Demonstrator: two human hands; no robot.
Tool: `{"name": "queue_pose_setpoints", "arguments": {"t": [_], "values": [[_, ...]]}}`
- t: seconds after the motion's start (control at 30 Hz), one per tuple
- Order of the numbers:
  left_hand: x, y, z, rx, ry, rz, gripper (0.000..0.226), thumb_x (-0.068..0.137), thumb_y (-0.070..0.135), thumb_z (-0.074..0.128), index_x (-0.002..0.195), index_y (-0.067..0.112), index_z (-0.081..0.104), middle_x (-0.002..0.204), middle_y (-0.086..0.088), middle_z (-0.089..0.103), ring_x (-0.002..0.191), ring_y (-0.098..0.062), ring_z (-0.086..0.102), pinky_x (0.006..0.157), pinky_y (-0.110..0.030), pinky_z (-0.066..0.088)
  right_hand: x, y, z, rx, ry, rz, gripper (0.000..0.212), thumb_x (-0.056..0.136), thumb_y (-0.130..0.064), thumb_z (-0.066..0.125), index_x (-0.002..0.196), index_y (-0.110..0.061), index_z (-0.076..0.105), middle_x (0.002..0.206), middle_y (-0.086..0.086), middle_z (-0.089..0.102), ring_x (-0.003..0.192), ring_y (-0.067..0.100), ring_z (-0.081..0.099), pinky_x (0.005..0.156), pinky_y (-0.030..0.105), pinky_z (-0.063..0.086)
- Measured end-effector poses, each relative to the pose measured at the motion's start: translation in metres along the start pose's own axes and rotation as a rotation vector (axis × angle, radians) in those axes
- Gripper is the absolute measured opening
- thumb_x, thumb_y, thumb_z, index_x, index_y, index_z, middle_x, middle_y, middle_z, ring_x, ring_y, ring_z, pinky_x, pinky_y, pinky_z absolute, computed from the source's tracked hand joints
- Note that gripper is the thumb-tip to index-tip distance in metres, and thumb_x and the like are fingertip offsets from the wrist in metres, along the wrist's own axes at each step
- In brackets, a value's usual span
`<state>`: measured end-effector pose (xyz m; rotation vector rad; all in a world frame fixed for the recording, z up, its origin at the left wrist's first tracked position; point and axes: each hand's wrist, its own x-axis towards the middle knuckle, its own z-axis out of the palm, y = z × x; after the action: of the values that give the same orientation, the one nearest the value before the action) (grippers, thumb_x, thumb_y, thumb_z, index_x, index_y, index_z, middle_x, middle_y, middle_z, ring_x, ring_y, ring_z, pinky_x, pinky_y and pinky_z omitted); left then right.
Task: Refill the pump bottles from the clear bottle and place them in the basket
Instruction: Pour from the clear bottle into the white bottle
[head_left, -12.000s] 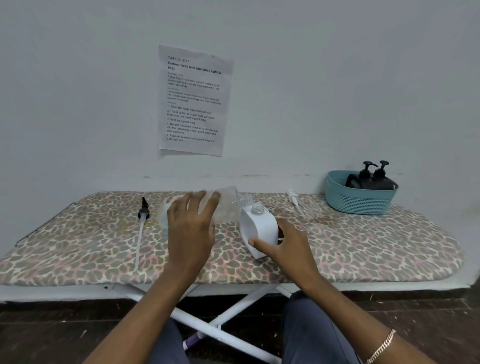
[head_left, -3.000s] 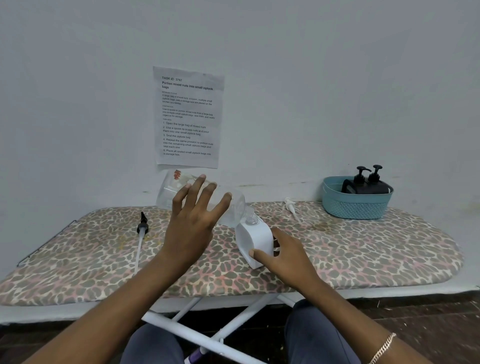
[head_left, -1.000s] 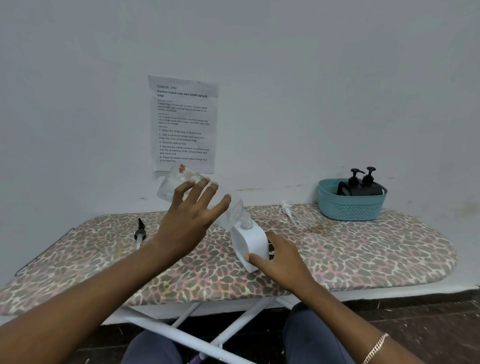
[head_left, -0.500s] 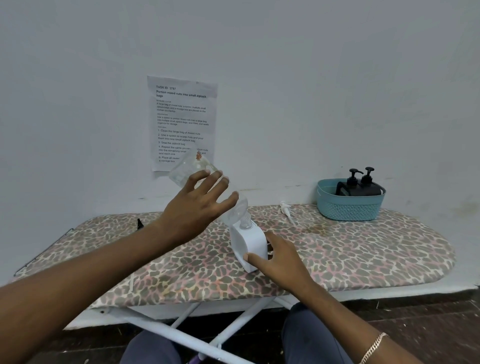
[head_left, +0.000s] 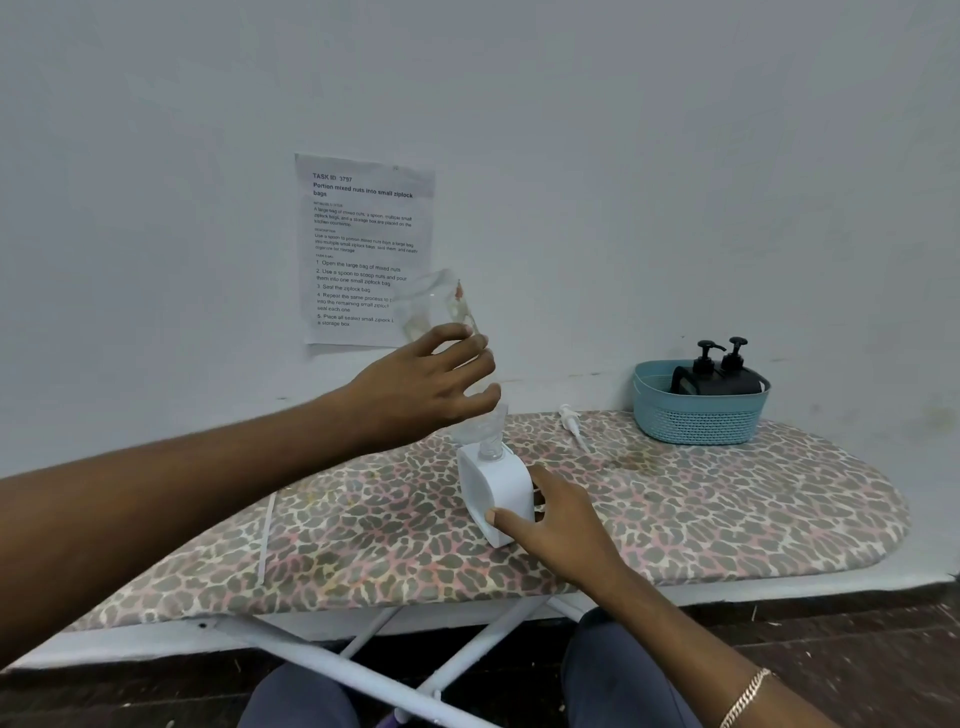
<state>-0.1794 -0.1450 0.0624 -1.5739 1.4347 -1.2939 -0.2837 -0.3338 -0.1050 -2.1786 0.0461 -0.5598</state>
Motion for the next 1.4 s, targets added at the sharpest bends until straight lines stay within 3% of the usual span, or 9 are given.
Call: {"name": "queue_pose_setpoints", "arguments": {"t": [0.37, 0.53, 0.87, 1.0, 1.13, 1.4], "values": [[0.013, -0.007, -0.005, 0.013, -0.028, 0.125, 0.053, 0.096, -0.007, 0.019, 0.123, 0.013, 0.060, 0.122, -0.018, 0.064, 0.125, -0.037, 0.060, 0.116, -0.048, 0.031, 0.000, 0.000, 0.000, -0.002, 0.008, 0.002, 0.053, 0.083, -0.051, 0.076, 0.128, -0.028, 0.062, 0.112, -0.015, 0.066, 0.098, -0.003, 0.061, 0.078, 0.025, 0.055], [0.010, -0.007, -0.003, -0.014, -0.049, 0.080, 0.049, 0.094, -0.005, 0.025, 0.125, 0.014, 0.059, 0.122, -0.016, 0.063, 0.123, -0.036, 0.060, 0.116, -0.049, 0.036, 0.000, 0.001, 0.001, -0.007, 0.008, -0.003, 0.053, 0.082, -0.054, 0.074, 0.127, -0.028, 0.063, 0.112, -0.015, 0.067, 0.098, 0.000, 0.061, 0.081, 0.029, 0.056], [-0.015, 0.011, 0.004, -0.068, -0.055, -0.165, 0.055, 0.087, -0.009, 0.032, 0.127, 0.017, 0.061, 0.125, -0.016, 0.062, 0.126, -0.038, 0.058, 0.113, -0.049, 0.030, -0.001, 0.001, 0.000, 0.016, 0.009, -0.017, 0.057, 0.084, -0.052, 0.075, 0.133, -0.028, 0.061, 0.116, -0.014, 0.067, 0.100, -0.003, 0.061, 0.080, 0.025, 0.055], [-0.027, 0.024, 0.007, -0.113, -0.062, -0.301, 0.063, 0.076, -0.013, 0.049, 0.130, 0.017, 0.062, 0.127, -0.016, 0.063, 0.126, -0.039, 0.059, 0.110, -0.051, 0.030, -0.001, 0.001, 0.000, 0.008, 0.007, -0.012, 0.058, 0.083, -0.054, 0.074, 0.133, -0.027, 0.061, 0.116, -0.013, 0.067, 0.100, 0.000, 0.062, 0.081, 0.030, 0.057], [-0.035, 0.041, 0.012, -0.183, -0.099, -0.453, 0.073, 0.066, -0.018, 0.057, 0.129, 0.018, 0.064, 0.126, -0.015, 0.064, 0.125, -0.038, 0.061, 0.107, -0.052, 0.031, -0.001, 0.000, 0.000, 0.007, 0.012, -0.020, 0.058, 0.085, -0.051, 0.075, 0.136, -0.029, 0.059, 0.116, -0.014, 0.066, 0.100, -0.001, 0.060, 0.081, 0.025, 0.054], [-0.053, 0.069, 0.020, -0.359, -0.188, -0.708, 0.078, 0.063, -0.009, 0.079, 0.134, 0.020, 0.064, 0.127, -0.010, 0.069, 0.122, -0.034, 0.064, 0.099, -0.053, 0.037, -0.001, 0.001, 0.000, 0.003, 0.013, -0.008, 0.058, 0.085, -0.052, 0.075, 0.135, -0.029, 0.060, 0.117, -0.013, 0.066, 0.101, 0.003, 0.061, 0.082, 0.029, 0.056]]}}
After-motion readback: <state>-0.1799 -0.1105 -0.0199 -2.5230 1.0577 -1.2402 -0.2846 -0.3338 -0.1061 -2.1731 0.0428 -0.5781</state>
